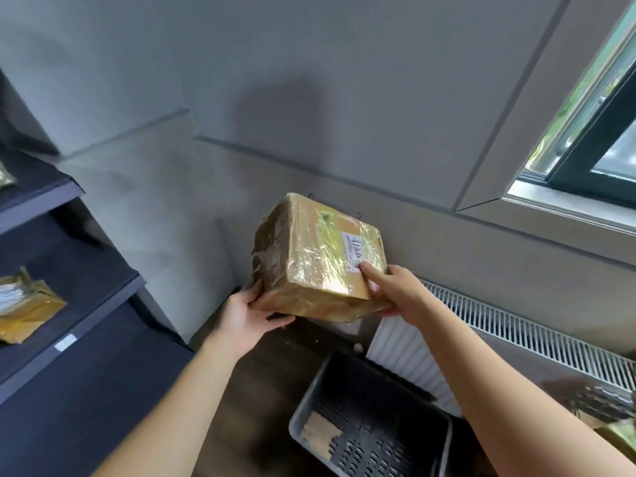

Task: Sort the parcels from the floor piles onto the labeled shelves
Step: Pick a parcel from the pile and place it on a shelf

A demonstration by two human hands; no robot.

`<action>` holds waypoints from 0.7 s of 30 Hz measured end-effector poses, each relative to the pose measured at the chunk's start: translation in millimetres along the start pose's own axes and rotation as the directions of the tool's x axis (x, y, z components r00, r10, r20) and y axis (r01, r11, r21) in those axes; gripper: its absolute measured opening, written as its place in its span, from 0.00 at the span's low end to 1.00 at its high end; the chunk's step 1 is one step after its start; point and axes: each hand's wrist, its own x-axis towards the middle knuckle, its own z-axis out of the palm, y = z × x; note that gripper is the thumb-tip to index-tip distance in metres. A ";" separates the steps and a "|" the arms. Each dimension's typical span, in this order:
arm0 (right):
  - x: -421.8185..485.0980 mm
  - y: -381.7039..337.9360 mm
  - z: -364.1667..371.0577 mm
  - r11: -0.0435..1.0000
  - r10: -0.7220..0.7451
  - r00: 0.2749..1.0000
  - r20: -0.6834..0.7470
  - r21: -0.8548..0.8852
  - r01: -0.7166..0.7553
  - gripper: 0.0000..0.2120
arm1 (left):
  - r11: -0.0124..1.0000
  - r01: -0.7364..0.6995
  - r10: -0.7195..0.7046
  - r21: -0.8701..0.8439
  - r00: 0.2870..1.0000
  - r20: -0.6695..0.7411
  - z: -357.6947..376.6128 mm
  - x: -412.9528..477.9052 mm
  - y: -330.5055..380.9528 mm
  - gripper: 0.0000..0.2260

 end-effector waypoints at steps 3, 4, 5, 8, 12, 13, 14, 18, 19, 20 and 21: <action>-10.2 -10.0 5.7 0.999 -0.054 0.996 -0.074 -0.005 0.054 0.27 | 0.964 -0.060 0.093 0.258 0.989 -0.117 -1.2 -4.2 12.8 0.12; -13.1 -13.1 8.1 0.997 -0.080 0.992 -0.097 -0.011 0.079 0.24 | 0.929 -0.073 0.138 0.362 0.978 -0.158 -1.0 -5.5 15.7 0.13; -16.1 -16.1 10.7 0.995 -0.103 0.987 -0.119 -0.023 0.101 0.22 | 0.892 -0.082 0.179 0.444 0.967 -0.181 -0.2 -6.6 18.2 0.16; -24.9 -24.5 19.6 0.985 -0.163 0.970 -0.180 -0.083 0.150 0.18 | 0.822 -0.120 0.250 0.556 0.954 -0.165 2.5 -13.4 23.2 0.20; -35.8 -34.8 29.6 0.985 -0.153 0.963 -0.221 -0.109 0.131 0.17 | 0.842 -0.028 0.169 0.538 0.962 -0.215 -0.8 -25.8 30.6 0.14; -38.4 -35.9 32.5 0.988 -0.139 0.962 -0.233 -0.097 0.120 0.18 | 0.848 -0.026 0.163 0.530 0.963 -0.214 -1.5 -28.0 32.7 0.14; -40.3 -36.2 36.0 0.991 -0.125 0.960 -0.249 -0.075 0.110 0.18 | 0.849 -0.038 0.173 0.528 0.963 -0.208 -2.0 -29.0 34.5 0.14; -45.1 -37.9 50.8 0.995 -0.087 0.946 -0.311 0.008 0.094 0.18 | 0.866 -0.076 0.220 0.494 0.945 -0.240 1.8 -32.8 39.2 0.21; -46.2 -39.8 54.3 0.995 -0.085 0.943 -0.322 0.026 0.098 0.17 | 0.877 -0.084 0.228 0.473 0.939 -0.257 3.0 -32.6 39.7 0.24; -46.5 -41.8 57.6 0.994 -0.085 0.938 -0.335 0.039 0.104 0.17 | 0.880 -0.104 0.251 0.464 0.930 -0.267 3.3 -32.0 39.7 0.26; -46.8 -43.9 60.6 0.992 -0.091 0.933 -0.349 0.050 0.115 0.17 | 0.866 -0.139 0.296 0.481 0.917 -0.267 4.5 -32.9 39.8 0.26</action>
